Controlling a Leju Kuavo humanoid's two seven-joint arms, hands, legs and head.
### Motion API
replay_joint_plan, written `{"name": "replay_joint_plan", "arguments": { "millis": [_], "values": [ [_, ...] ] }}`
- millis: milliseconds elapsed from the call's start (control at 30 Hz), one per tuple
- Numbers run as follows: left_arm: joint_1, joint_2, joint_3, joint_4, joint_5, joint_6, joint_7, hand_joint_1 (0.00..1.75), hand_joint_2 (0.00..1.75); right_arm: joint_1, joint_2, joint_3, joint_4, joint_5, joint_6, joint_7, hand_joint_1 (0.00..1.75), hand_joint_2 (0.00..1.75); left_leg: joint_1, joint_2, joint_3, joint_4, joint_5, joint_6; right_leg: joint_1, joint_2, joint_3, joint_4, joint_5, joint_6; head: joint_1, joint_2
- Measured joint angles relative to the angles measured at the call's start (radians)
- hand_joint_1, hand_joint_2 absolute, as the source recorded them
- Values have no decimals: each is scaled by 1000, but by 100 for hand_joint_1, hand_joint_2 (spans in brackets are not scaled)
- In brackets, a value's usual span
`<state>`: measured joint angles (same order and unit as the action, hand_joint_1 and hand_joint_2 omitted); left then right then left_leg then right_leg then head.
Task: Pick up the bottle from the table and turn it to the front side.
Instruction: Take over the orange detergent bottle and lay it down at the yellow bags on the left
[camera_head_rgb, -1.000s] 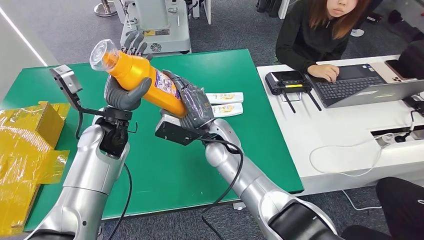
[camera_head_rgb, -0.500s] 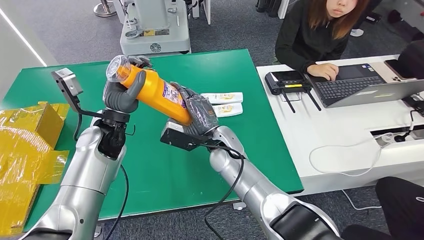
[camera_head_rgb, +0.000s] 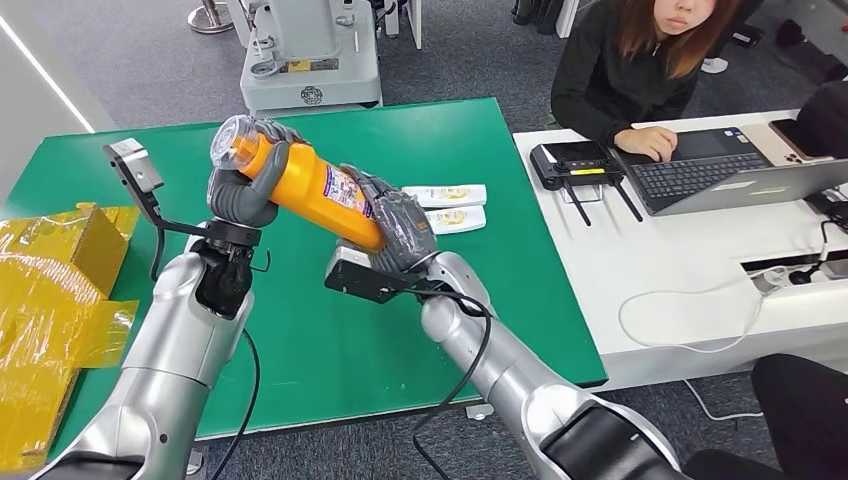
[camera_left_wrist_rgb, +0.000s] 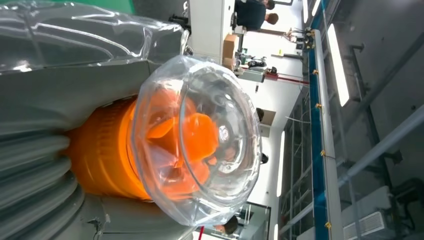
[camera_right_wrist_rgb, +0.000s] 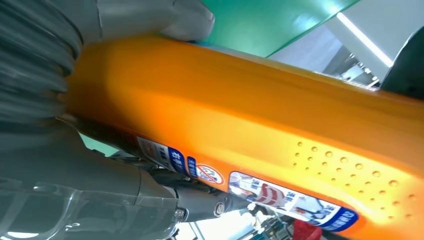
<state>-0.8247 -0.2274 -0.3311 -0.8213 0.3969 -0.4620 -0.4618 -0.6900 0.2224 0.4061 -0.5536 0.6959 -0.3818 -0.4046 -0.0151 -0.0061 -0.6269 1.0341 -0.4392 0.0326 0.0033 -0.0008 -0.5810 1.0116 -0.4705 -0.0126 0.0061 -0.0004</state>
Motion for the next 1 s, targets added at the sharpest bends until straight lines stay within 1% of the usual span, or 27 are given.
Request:
{"name": "replay_joint_plan", "arguments": {
  "millis": [100,267,367,500,600,700,767,833,900,1000],
  "values": [
    [-1,4,-2,0,-102,56,-61,175,175,1,0,0,-3,-43,10,-30,0,175,0,0,0,0,0,0,0,0,0,0,0,0,0,0],
    [-1,25,-15,-5,-352,245,-153,175,175,34,-7,0,-38,-115,13,-76,0,175,0,0,0,0,0,0,0,0,0,0,0,0,0,0],
    [-9,56,-26,-27,-500,385,-183,175,175,81,-21,0,-79,-159,17,-103,0,175,0,1,0,0,0,0,0,0,0,0,0,0,0,0],
    [-45,109,-32,-44,-602,489,-191,175,175,151,-43,2,-141,-195,18,-130,0,175,0,0,0,0,0,0,0,0,0,0,0,0,0,0],
    [-77,149,-44,-44,-730,604,-194,175,175,201,-52,13,-190,-212,15,-144,0,175,1,2,0,0,0,0,0,2,-1,0,0,0,0,0],
    [-118,194,-76,-36,-907,742,-173,175,175,238,-59,33,-236,-228,14,-144,0,175,1,3,0,0,0,0,0,3,-1,0,0,0,0,0],
    [-151,230,-109,-25,-1040,834,-142,175,175,257,-63,48,-264,-237,13,-144,0,175,1,3,0,0,0,0,0,3,-1,0,0,0,0,0],
    [-190,267,-143,-8,-1166,905,-100,175,175,278,-68,64,-294,-243,10,-144,0,175,1,3,0,0,0,0,0,3,-1,0,0,0,0,0],
    [-234,309,-178,15,-1283,944,-52,175,175,304,-75,80,-329,-251,0,-146,0,175,1,3,0,0,0,0,0,3,-1,1,0,0,0,0],
    [-304,364,-234,67,-1449,955,32,175,175,349,-89,98,-395,-280,-25,-150,0,175,1,3,0,0,0,0,0,4,-1,1,0,0,0,0]
  ]
}}
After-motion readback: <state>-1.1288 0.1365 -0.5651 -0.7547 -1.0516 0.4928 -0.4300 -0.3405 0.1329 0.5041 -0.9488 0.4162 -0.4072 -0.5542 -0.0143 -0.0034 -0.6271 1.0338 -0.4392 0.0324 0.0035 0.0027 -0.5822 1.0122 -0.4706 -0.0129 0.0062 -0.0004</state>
